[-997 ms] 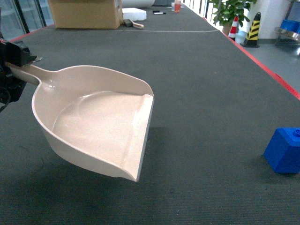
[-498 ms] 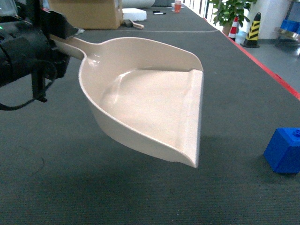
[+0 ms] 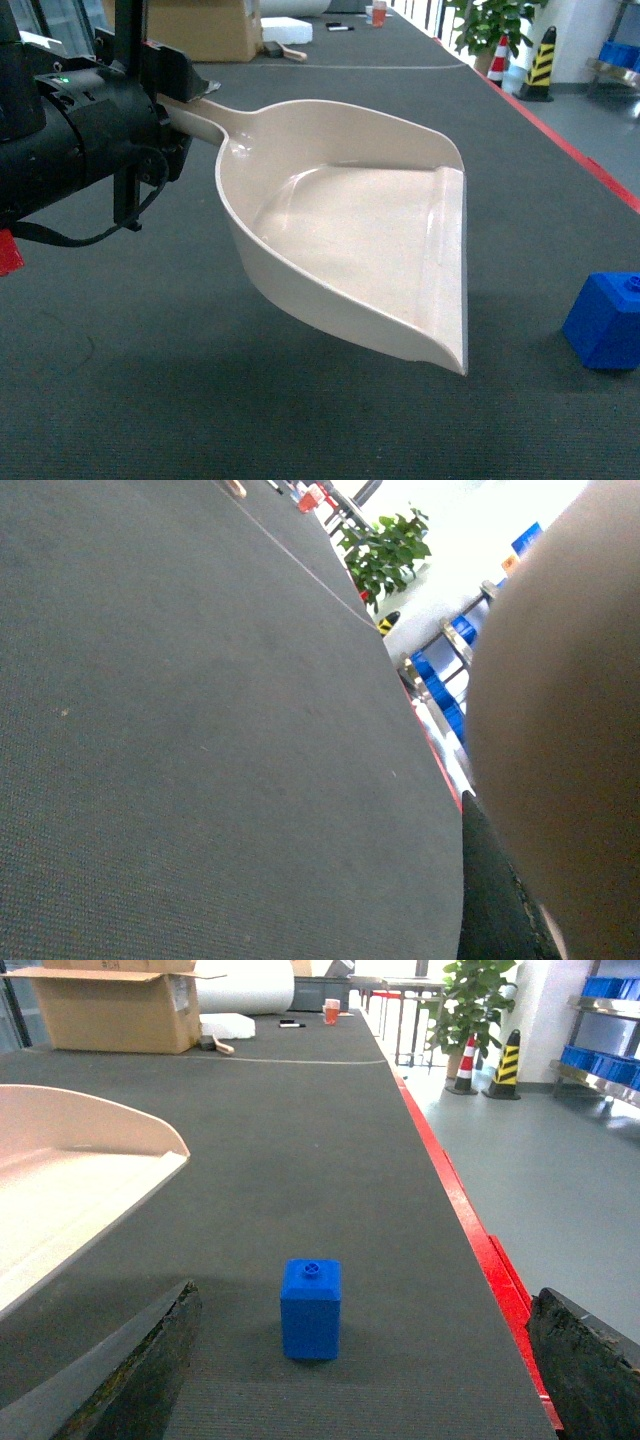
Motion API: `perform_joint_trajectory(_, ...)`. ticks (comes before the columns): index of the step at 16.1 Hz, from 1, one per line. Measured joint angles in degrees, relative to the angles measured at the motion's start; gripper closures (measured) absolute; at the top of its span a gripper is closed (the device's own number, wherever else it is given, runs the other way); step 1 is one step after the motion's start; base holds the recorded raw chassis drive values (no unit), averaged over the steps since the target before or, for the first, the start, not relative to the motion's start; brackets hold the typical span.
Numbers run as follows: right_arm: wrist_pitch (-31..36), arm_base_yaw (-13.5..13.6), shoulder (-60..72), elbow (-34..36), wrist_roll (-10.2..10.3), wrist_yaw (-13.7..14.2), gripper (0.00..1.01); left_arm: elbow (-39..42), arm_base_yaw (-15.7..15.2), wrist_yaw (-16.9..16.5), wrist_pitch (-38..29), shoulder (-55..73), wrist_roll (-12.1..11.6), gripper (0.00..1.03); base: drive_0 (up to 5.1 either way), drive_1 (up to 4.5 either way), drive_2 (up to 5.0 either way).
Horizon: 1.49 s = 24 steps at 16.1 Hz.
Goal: Place part in tray to right shelf
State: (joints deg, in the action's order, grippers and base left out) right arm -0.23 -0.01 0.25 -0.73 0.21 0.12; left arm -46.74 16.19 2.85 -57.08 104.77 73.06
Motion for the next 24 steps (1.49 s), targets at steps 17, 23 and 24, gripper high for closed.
perform_joint_trajectory(17, 26.16, 7.1, 86.36, -29.51, -0.61, 13.51, 0.03, -0.02, 0.11, 0.02, 0.02, 0.11, 0.0, 0.88, 0.0, 0.0, 0.0)
perform_joint_trajectory(23, 27.3, 7.19, 94.88, -33.09, 0.04, 14.56, 0.03, -0.02, 0.11, 0.09, 0.02, 0.11, 0.0, 0.88, 0.0, 0.0, 0.0)
perform_joint_trajectory(24, 26.25, 7.17, 100.08, -35.36, 1.75, 15.61, 0.09, -0.02, 0.13, 0.07, 0.02, 0.11, 0.0, 0.88, 0.0, 0.0, 0.0)
